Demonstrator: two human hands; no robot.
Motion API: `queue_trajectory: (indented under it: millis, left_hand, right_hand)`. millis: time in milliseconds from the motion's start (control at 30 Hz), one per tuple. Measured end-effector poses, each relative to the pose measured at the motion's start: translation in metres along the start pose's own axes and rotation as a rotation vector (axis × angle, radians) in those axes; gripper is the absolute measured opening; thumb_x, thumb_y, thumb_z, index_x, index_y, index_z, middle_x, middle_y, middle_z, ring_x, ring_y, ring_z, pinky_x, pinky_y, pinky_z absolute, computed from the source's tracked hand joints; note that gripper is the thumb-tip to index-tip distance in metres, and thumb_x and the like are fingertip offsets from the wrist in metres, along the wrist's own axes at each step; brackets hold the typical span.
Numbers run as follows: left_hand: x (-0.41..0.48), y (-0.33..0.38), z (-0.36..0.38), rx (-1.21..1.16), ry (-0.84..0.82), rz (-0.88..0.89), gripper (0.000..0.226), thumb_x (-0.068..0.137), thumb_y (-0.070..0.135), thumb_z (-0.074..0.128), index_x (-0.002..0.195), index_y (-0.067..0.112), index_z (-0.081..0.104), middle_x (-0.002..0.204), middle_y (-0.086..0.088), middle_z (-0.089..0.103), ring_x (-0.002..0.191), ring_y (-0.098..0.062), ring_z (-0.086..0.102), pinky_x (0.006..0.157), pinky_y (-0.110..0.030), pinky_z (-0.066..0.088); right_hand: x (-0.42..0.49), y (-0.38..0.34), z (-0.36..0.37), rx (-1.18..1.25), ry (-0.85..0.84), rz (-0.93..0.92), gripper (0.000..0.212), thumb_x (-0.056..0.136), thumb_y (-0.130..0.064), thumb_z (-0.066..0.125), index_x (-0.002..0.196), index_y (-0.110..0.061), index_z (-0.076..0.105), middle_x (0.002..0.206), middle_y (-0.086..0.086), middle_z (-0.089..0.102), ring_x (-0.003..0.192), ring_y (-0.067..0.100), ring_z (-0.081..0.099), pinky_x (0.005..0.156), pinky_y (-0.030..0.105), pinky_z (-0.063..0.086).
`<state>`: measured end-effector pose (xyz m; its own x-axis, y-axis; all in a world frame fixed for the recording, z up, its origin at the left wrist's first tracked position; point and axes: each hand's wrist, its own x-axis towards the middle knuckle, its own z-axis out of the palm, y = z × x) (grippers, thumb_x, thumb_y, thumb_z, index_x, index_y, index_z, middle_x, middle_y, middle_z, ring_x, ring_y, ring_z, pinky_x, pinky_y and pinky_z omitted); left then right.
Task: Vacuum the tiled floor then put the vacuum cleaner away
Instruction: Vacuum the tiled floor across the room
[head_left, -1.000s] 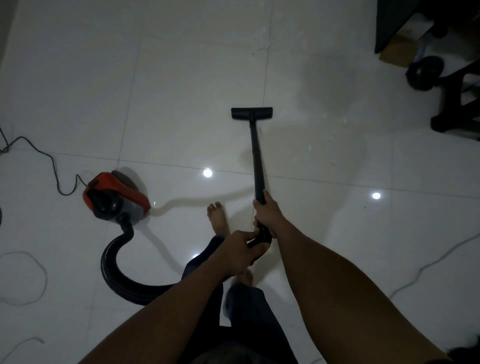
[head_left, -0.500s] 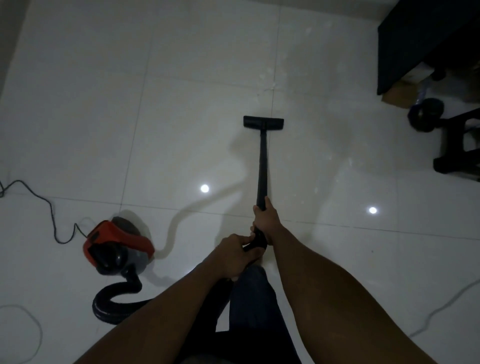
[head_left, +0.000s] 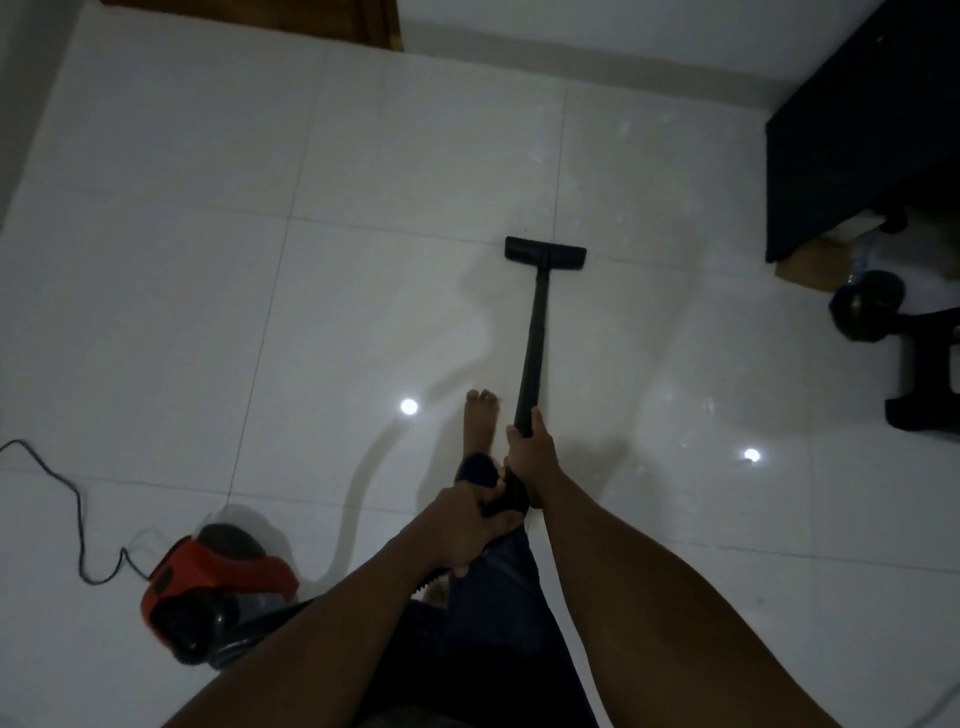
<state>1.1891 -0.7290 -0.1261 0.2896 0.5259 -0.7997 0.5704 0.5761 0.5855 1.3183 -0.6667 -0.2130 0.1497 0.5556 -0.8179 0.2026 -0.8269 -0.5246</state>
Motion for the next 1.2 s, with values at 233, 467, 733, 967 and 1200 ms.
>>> queue_trajectory:
  millis: [233,467,733,967,1200]
  left_hand:
    - [0.077,0.084,-0.058,-0.108,-0.065,-0.062,0.036,0.098,0.040,0.062,0.120,0.011,0.065,0.072,-0.016,0.067,0.051,-0.023,0.064,0.049,-0.033,0.053]
    - [0.161,0.154,-0.135,-0.062,-0.007,-0.043,0.055,0.098,0.041,0.060,0.138,0.003,0.056,0.137,-0.036,0.050,0.131,-0.045,0.048,0.113,-0.053,0.036]
    - [0.243,0.199,-0.207,-0.087,0.099,0.028,0.037,0.097,0.037,0.062,0.133,0.027,0.062,0.073,0.016,0.065,0.052,0.008,0.059,0.049,-0.006,0.039]
    - [0.295,0.234,-0.251,-0.106,0.158,0.060,0.049,0.097,0.037,0.063,0.144,0.029,0.051,0.064,0.009,0.060,0.038,0.004,0.049,0.046,-0.011,0.038]
    - [0.299,0.230,-0.267,-0.087,0.143,0.102,0.049,0.098,0.034,0.063,0.145,0.030,0.050,0.047,0.019,0.057,0.035,0.004,0.050,0.041,-0.008,0.037]
  right_hand:
    - [0.078,-0.091,-0.028,-0.105,-0.010,0.024,0.067,0.107,-0.028,0.048,0.165,-0.029,0.012,0.134,0.018,0.059,0.096,0.028,0.053,0.094,0.052,0.051]
    - [0.169,-0.198,-0.040,-0.116,-0.035,0.009,0.067,0.108,-0.027,0.047,0.164,-0.029,0.012,0.116,0.026,0.062,0.083,0.031,0.060,0.081,0.049,0.059]
    - [0.254,-0.293,-0.039,0.000,-0.021,0.042,0.064,0.108,-0.024,0.047,0.162,-0.038,0.017,0.102,0.017,0.059,0.052,0.019,0.051,0.041,0.024,0.046]
    - [0.312,-0.351,-0.040,0.005,0.006,-0.017,0.066,0.107,-0.023,0.048,0.163,-0.035,0.016,0.091,0.015,0.053,0.056,0.022,0.049,0.049,0.030,0.048]
    - [0.312,-0.359,-0.032,-0.072,0.115,-0.082,0.062,0.106,-0.029,0.048,0.162,-0.037,0.021,0.106,0.002,0.062,0.062,0.013,0.060,0.036,0.012,0.041]
